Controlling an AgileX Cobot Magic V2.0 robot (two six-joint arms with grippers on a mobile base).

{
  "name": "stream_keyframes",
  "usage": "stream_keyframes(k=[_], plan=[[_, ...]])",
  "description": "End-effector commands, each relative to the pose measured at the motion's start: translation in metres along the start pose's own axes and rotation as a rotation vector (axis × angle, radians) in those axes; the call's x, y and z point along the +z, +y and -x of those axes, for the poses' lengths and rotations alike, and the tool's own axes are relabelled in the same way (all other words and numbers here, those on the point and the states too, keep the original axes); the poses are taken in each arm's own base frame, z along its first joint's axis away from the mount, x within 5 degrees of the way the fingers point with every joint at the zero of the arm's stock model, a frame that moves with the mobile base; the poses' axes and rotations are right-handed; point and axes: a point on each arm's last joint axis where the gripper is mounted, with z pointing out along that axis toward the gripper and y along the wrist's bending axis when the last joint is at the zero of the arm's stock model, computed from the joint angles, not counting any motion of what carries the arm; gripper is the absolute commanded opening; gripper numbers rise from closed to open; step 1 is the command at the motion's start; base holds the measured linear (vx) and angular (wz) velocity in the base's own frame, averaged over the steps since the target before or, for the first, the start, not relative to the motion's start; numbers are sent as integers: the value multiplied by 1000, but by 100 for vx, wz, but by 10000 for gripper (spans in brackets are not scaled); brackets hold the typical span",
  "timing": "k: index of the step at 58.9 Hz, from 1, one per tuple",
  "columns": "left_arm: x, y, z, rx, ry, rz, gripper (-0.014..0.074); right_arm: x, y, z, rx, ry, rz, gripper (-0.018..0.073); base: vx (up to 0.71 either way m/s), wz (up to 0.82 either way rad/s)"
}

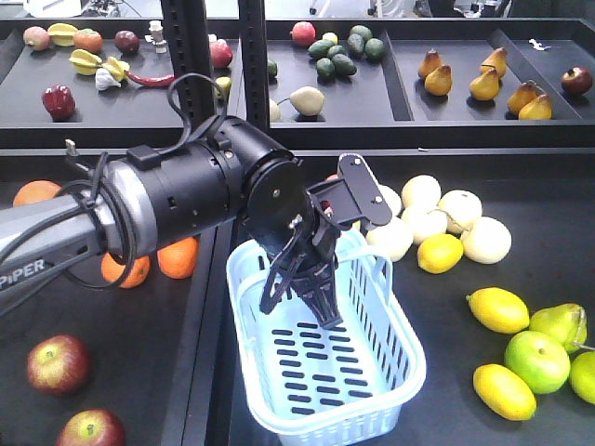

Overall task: Pick three apples into basket with both arms
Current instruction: 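Lower the left gripper and close it on the basket handle, then lift the basket by its handle with the left gripper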

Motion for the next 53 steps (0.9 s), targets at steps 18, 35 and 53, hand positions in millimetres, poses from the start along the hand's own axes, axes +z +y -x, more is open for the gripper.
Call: stream_keyframes(k=[18,35,53], plan=[[-118,1,-1,-83,-223,69,-8,-1,0,4,-16,-74,2,-5,0,0],[-195,-9,-26,-240,-316,78,-8,-1,0,4,-16,-74,2,-5,0,0],[-244,-29,-60,-400,-351,15,-8,-1,0,4,-16,-74,2,-5,0,0]])
